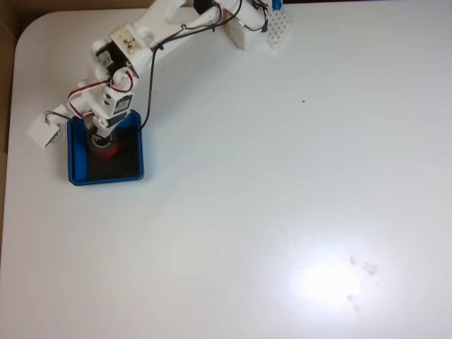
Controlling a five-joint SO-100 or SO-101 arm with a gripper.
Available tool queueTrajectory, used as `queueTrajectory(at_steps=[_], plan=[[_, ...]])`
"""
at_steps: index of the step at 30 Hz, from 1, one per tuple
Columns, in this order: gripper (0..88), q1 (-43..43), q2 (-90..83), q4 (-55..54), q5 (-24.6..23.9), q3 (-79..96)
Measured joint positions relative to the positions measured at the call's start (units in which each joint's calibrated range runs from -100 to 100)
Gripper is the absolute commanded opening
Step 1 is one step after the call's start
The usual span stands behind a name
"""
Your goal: Pick the red roll and drop it in the blue box
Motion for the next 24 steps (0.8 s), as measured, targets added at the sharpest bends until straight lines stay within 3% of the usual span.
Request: queueTrajectory(at_steps=[7,14,24], plan=[[2.2,-0.2,0.0,0.0,0.0,0.0],[11.2,-0.2,0.0,0.0,0.0,0.0],[11.5,0.1,-1.0,0.0,0.0,1.0]])
